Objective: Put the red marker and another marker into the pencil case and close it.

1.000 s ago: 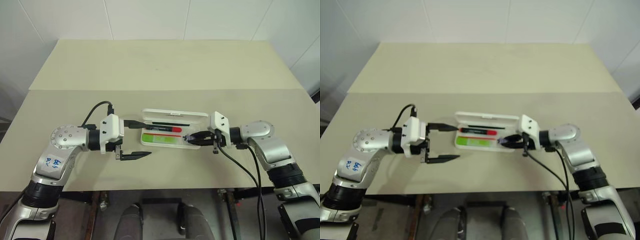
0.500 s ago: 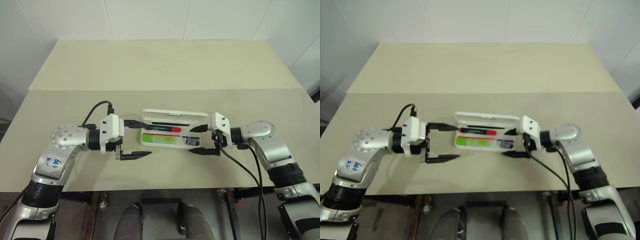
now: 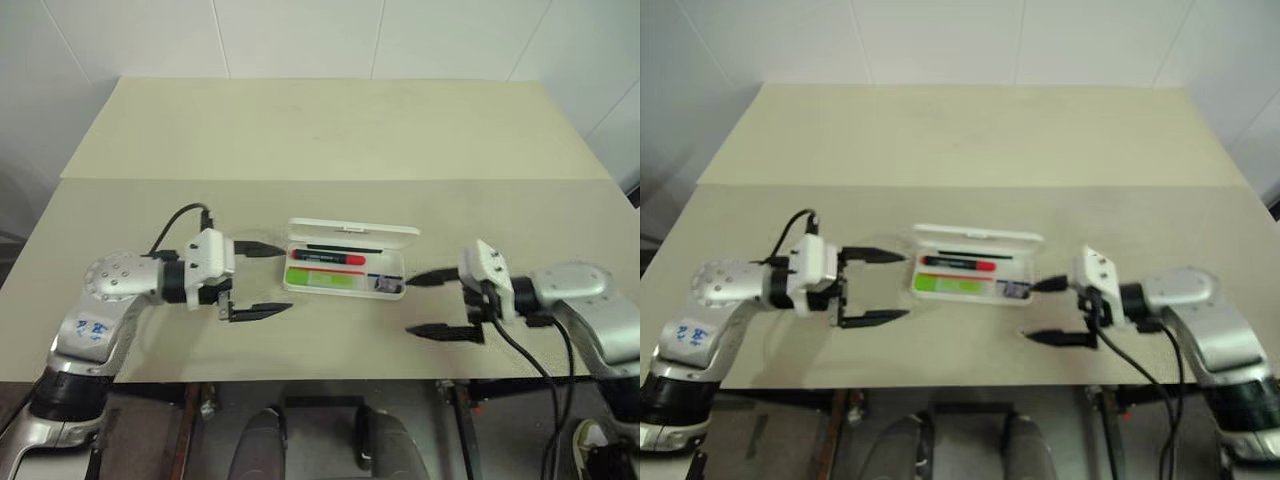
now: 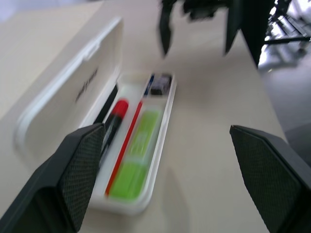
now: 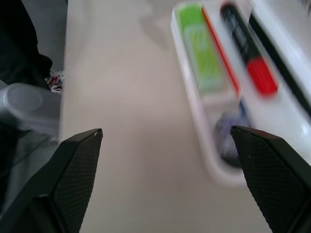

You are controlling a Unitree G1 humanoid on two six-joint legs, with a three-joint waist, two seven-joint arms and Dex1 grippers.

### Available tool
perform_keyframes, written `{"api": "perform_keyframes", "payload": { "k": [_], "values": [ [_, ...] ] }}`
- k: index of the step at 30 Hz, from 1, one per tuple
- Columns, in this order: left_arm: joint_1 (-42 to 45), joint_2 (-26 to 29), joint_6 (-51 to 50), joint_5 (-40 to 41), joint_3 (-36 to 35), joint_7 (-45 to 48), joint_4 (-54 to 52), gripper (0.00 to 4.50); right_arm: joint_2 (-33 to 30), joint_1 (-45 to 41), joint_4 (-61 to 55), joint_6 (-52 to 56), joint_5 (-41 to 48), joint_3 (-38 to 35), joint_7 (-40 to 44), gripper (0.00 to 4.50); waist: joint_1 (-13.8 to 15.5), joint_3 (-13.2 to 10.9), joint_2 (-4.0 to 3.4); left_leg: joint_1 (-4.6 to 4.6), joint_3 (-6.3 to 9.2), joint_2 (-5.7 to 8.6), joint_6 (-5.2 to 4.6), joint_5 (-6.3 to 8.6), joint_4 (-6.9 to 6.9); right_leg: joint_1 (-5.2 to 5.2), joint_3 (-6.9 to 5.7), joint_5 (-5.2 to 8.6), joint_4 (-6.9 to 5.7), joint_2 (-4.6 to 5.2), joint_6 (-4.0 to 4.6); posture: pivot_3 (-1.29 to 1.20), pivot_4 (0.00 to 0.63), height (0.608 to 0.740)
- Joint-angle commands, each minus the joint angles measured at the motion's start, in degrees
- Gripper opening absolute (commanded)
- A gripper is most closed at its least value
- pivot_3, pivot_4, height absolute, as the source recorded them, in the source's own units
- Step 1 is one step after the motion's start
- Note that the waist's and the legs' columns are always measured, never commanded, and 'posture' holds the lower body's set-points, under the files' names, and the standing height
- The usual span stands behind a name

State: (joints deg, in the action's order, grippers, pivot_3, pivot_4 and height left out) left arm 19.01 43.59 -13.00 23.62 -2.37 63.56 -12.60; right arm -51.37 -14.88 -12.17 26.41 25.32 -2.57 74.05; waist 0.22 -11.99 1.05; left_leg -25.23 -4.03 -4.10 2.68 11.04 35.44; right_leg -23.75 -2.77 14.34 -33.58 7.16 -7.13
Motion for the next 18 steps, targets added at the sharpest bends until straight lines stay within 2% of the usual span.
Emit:
{"api": "perform_keyframes", "payload": {
  "k": [1,4,6,9,13,18],
  "values": [
    [-1.34,1.10,1.98,1.70,-3.65,1.14,0.13,4.40,-1.35,2.38,-4.37,0.81,3.66,-8.83,-2.94,4.46,-0.27,0.00,0.00,0.01,0.00,0.00,0.01,0.01,0.01,0.00,0.00,0.00,0.02,0.00,0.00,0.00,0.150,0.740],
    [-1.64,1.03,2.55,1.91,-4.76,1.61,1.32,4.40,-0.89,4.09,-4.84,0.20,3.89,-12.35,-5.54,4.46,-0.39,0.00,0.00,0.07,0.00,0.00,0.26,0.16,0.01,0.03,0.01,0.03,0.06,-0.01,0.15,0.00,0.150,0.740],
    [-1.22,0.96,3.08,2.30,-5.45,2.00,2.79,4.40,-0.22,5.24,-5.11,-1.87,3.59,-14.20,-6.69,4.46,-0.29,0.00,0.00,0.06,0.01,0.00,0.27,0.16,0.01,0.04,0.01,0.40,0.09,-0.02,0.84,0.00,0.150,0.740],
    [-0.67,0.51,3.47,2.98,-6.53,2.22,4.52,4.40,1.42,5.43,-5.38,-4.78,4.14,-15.80,-8.51,4.46,-0.33,0.00,0.00,0.06,0.02,0.00,0.25,0.16,0.09,0.09,0.01,0.39,0.10,-0.01,0.83,0.00,0.150,0.740],
    [-0.57,0.56,4.51,3.58,-7.59,3.56,6.98,3.52,2.97,5.24,-6.50,-6.08,5.84,-16.11,-9.62,4.50,-0.31,0.00,0.00,0.05,0.01,0.00,0.24,0.15,0.09,0.09,0.01,0.39,0.09,-0.02,0.82,0.00,0.150,0.740],
    [-0.14,0.39,5.37,3.62,-7.92,4.29,8.60,1.80,3.32,5.01,-8.21,-6.43,7.33,-14.06,-9.31,4.50,-0.27,0.00,0.00,0.04,0.01,0.00,0.02,0.01,0.07,0.08,0.01,0.39,0.06,-0.02,0.79,0.00,0.150,0.740]
  ]
}}
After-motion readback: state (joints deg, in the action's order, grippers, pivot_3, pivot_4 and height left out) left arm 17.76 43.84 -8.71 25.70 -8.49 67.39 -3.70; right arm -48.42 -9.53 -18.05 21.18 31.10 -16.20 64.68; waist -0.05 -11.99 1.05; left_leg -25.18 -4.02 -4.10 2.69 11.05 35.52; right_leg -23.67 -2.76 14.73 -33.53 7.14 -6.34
